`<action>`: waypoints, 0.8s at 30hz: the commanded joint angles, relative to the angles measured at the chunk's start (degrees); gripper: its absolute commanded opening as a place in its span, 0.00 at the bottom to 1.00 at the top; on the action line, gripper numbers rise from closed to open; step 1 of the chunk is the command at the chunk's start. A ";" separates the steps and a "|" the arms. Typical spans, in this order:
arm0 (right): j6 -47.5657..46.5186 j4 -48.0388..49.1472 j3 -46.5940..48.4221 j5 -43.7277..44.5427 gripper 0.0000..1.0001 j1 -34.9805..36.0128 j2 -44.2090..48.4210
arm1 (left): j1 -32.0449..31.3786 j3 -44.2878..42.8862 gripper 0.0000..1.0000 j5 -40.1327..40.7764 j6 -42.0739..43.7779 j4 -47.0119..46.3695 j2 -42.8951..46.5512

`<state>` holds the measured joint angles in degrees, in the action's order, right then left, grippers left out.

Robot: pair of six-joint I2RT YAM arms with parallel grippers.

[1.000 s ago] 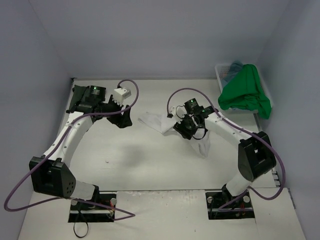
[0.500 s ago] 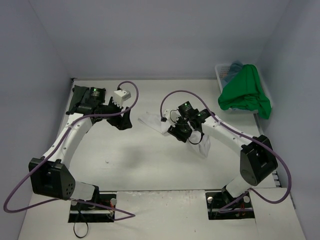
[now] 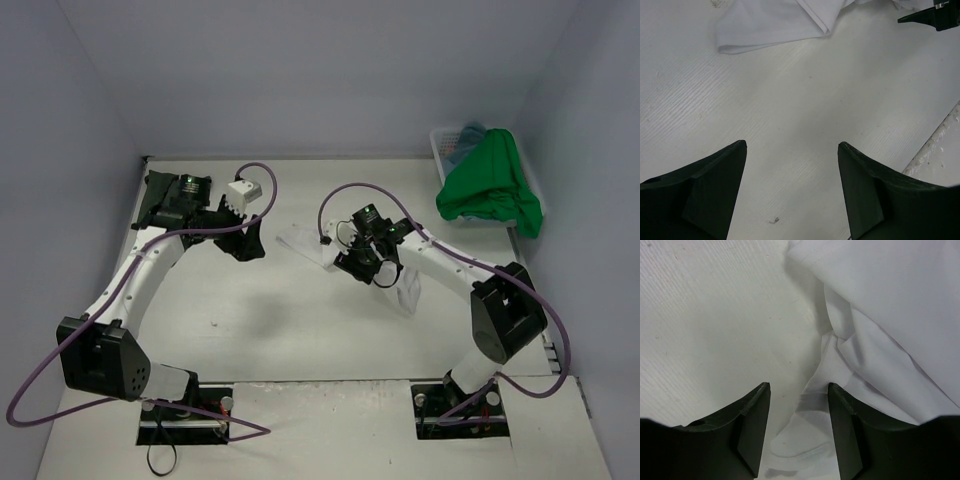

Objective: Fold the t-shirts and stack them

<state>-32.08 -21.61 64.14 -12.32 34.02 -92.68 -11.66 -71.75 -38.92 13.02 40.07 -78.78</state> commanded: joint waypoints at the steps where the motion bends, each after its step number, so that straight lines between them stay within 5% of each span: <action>1: -1.23 2.09 -0.15 1.50 0.47 0.17 -0.57 | 0.15 -2.70 0.68 -1.78 0.52 -1.14 1.26; 17: -3.52 5.70 -1.74 7.22 0.40 -0.09 -2.41 | 0.06 -2.87 0.68 -2.66 -0.10 -1.58 -0.05; 20: -3.26 6.05 -1.82 7.39 0.24 -0.45 -2.76 | 0.06 -2.96 0.68 -2.66 -0.01 -1.40 -0.40; 22: -2.99 6.05 -1.47 8.01 0.04 -0.45 -2.85 | 0.06 -3.14 0.68 -2.74 -0.27 -1.31 -0.32; 24: -2.82 5.96 -0.78 8.10 0.00 -0.53 -2.07 | -0.03 -3.40 0.68 -2.92 -0.36 -1.23 -0.41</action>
<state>-34.87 -16.82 61.93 -5.80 33.78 -96.14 -11.66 -71.75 -39.70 12.93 40.05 -79.50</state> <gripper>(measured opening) 0.018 0.677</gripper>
